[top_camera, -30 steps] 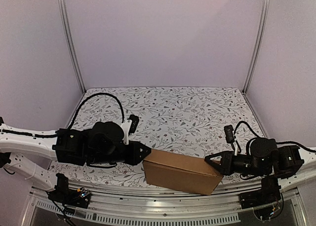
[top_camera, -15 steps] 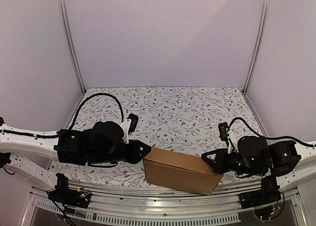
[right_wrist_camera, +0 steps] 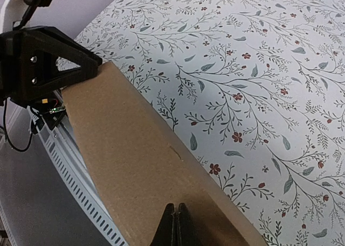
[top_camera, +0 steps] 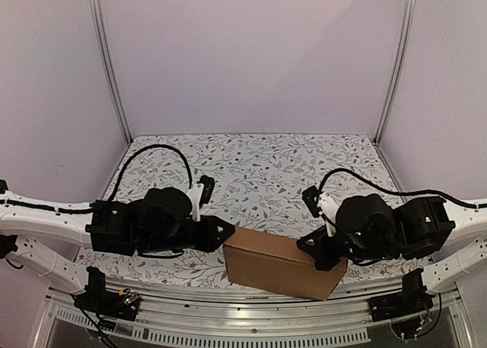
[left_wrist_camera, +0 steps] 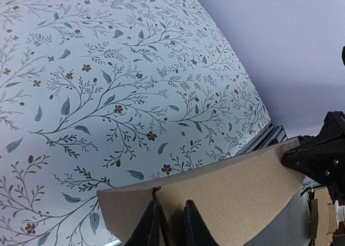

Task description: Fold the paper box

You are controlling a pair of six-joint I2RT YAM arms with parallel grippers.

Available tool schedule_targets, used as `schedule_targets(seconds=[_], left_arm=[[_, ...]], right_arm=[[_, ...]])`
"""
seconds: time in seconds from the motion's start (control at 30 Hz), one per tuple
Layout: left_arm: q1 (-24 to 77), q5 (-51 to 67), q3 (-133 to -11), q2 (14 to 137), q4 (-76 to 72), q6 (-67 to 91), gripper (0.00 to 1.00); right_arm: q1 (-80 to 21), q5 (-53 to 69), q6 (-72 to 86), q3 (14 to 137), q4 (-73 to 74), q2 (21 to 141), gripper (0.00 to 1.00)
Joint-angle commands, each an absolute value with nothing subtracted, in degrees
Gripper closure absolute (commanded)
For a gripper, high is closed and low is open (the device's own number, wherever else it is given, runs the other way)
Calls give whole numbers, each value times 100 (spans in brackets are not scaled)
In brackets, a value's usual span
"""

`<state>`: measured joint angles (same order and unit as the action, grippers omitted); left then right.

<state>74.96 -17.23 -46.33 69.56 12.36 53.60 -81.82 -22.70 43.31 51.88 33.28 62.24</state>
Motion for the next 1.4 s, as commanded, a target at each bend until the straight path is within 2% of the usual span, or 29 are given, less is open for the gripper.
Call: schedule_targets(seconds=[0.0, 0.23, 0.33, 0.47, 0.77, 1.37], left_arm=[[7532, -1141, -4263, 7382, 2351, 5318, 85], [7532, -1156, -4279, 7361, 2324, 5292, 85], [7532, -1159, -4289, 7351, 2346, 5280, 85], [7532, -1170, -4317, 7348, 2373, 5268, 85], [7532, -1245, -4452, 7364, 2531, 5216, 85], [7532, -1353, -4530, 7238, 2611, 5195, 85]], right_arm=[[-8262, -1391, 3661, 5439, 3422, 6192, 100], [-8291, 91, 3134, 5450, 3667, 6025, 100], [-8359, 256, 2998, 5449, 4120, 6010, 100], [-8462, -314, 3005, 5405, 4837, 6158, 100], [-8557, -1500, 3500, 5133, 5360, 6166, 100], [-8561, -3659, 4175, 4992, 5402, 6141, 100]])
